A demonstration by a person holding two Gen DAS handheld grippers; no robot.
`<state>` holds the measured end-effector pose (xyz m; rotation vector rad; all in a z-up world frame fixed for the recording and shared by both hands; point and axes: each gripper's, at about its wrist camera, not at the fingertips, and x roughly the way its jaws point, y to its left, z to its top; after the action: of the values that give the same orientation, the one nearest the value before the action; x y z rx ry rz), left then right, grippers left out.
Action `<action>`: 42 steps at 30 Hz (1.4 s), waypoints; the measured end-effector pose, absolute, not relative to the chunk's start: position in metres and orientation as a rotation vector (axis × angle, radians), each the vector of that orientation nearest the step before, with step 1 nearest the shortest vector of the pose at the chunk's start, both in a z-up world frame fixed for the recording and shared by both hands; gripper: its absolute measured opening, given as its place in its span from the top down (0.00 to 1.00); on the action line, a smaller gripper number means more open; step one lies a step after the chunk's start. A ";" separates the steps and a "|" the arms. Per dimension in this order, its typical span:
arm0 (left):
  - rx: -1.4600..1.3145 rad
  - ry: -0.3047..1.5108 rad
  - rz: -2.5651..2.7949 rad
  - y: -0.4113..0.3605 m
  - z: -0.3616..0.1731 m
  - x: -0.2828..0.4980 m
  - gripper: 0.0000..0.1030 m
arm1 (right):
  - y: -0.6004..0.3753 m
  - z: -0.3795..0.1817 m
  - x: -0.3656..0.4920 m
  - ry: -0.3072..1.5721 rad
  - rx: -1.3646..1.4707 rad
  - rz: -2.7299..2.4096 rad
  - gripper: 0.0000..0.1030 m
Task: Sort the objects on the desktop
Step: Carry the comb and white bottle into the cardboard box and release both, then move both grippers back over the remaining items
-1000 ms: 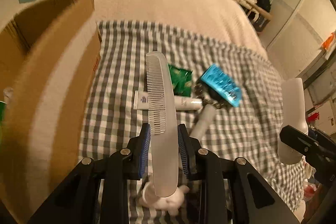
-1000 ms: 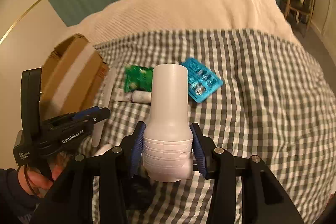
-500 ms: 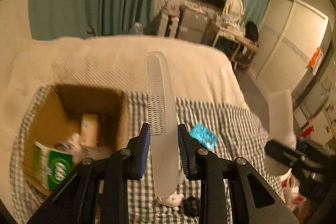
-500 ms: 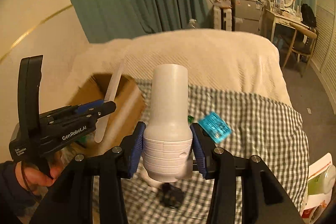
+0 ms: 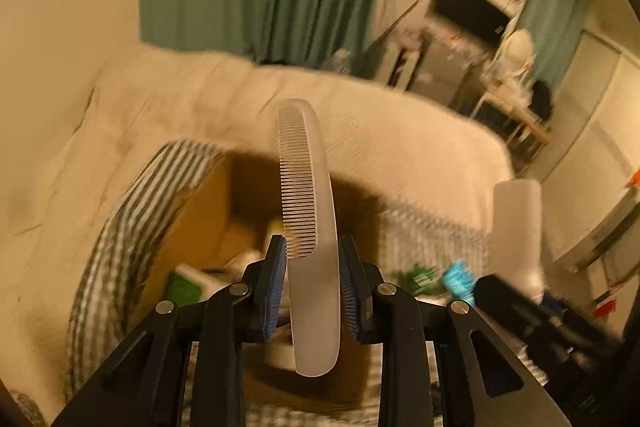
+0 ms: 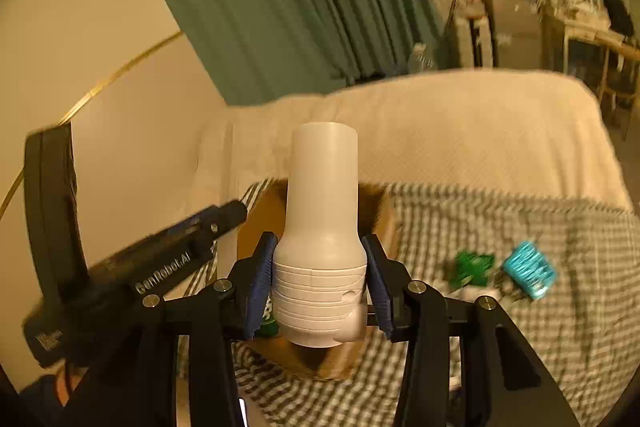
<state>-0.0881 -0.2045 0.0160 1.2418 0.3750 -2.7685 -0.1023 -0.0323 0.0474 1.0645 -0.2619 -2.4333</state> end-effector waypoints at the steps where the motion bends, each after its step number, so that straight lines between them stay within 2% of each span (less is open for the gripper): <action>1: 1.257 0.363 -2.747 -0.215 0.004 -0.090 0.74 | -0.041 0.036 -0.107 -0.254 1.094 -2.416 0.59; 6: 1.297 0.366 -2.674 -0.250 -0.030 -0.096 0.74 | -0.070 -0.010 -0.131 -0.213 1.207 -2.357 0.58; 14: 1.321 0.326 -2.683 -0.256 -0.056 -0.108 0.71 | -0.088 -0.044 -0.158 -0.228 1.233 -2.322 0.58; 15: 1.323 0.316 -2.683 -0.255 -0.057 -0.111 0.63 | -0.089 -0.045 -0.160 -0.230 1.222 -2.323 0.55; 16: 1.325 0.297 -2.678 -0.253 -0.057 -0.113 0.54 | -0.090 -0.045 -0.161 -0.231 1.209 -2.324 0.44; 17: 1.317 0.285 -2.676 -0.252 -0.057 -0.114 0.40 | -0.089 -0.045 -0.162 -0.229 1.198 -2.329 0.36; 18: 1.296 0.273 -2.678 -0.251 -0.056 -0.113 0.35 | -0.088 -0.043 -0.163 -0.225 1.187 -2.339 0.35; 30: 1.273 0.257 -2.721 -0.207 -0.023 -0.104 0.30 | -0.027 -0.006 -0.153 -0.222 1.124 -2.453 0.35; 33: 1.229 0.246 -2.756 -0.184 -0.004 -0.097 0.21 | 0.002 0.011 -0.144 -0.227 1.100 -2.512 0.35; 40: 1.230 0.236 -2.819 -0.127 0.021 -0.087 0.20 | 0.077 0.050 -0.111 -0.212 1.051 -2.643 0.35; 42: 1.242 0.214 -2.830 -0.110 0.024 -0.086 0.13 | 0.095 0.059 -0.101 -0.208 1.041 -2.669 0.35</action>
<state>-0.0857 -0.1104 0.0236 1.2420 0.2137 -2.8301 -0.1007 0.0954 0.0589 1.0408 -0.2076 -2.6692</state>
